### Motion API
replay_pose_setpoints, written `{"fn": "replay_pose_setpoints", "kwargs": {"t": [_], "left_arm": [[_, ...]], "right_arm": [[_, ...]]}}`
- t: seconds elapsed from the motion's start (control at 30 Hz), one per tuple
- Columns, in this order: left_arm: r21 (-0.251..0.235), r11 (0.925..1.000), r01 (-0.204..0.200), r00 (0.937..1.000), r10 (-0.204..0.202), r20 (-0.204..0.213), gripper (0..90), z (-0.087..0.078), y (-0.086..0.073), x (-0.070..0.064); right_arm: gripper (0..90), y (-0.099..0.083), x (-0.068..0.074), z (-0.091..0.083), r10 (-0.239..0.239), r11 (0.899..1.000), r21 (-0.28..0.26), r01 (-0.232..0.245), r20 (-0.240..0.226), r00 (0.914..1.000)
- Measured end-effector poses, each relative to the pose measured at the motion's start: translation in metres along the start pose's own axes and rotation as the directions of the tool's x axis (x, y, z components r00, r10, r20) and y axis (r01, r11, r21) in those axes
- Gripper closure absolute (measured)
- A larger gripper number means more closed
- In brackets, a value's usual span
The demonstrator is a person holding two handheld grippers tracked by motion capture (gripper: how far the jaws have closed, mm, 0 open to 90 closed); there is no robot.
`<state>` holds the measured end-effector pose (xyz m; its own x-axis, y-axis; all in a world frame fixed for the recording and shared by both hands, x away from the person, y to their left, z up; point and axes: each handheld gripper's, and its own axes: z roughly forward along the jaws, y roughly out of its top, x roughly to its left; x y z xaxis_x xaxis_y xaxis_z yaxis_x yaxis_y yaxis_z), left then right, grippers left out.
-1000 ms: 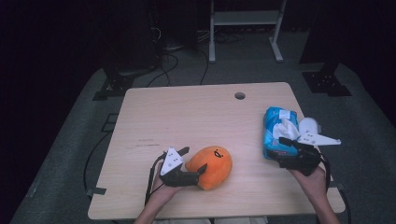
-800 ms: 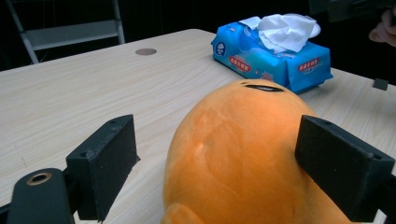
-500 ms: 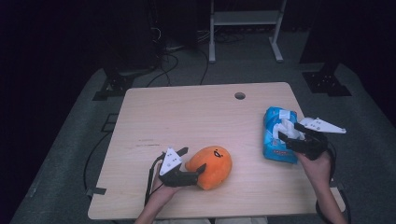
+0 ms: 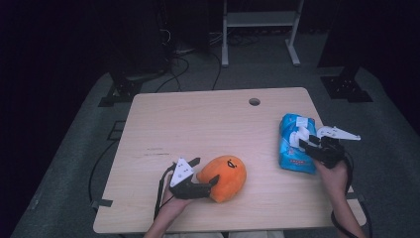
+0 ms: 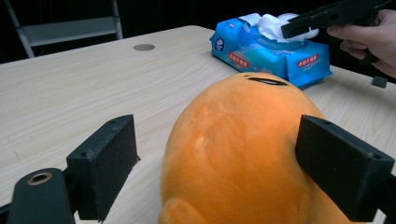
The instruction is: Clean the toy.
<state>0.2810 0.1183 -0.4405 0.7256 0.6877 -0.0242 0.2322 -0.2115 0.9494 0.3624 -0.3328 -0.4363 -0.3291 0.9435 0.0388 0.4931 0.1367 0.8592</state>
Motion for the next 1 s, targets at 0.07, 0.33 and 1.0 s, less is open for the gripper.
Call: {"fn": "replay_pose_setpoints", "kwargs": {"t": [0.07,0.33,1.0], "left_arm": [[0.002,1.0000,-0.003,1.0000,0.003,-0.001,12.9,0.000,0.000,0.000],[-0.002,1.0000,0.005,1.0000,-0.005,0.000,12.9,0.000,-0.001,0.001],[0.002,1.0000,-0.009,1.0000,0.009,0.001,12.9,-0.004,-0.001,0.002]], "right_arm": [[62.1,-0.001,0.000,0.001,-0.003,1.000,-0.003,0.004,0.022,0.9998],[84.1,-0.001,-0.007,-0.001,0.036,0.999,0.013,-0.036,0.008,0.9993],[86.6,0.011,-0.007,-0.036,0.098,0.991,-0.075,-0.113,-0.179,0.9789]]}}
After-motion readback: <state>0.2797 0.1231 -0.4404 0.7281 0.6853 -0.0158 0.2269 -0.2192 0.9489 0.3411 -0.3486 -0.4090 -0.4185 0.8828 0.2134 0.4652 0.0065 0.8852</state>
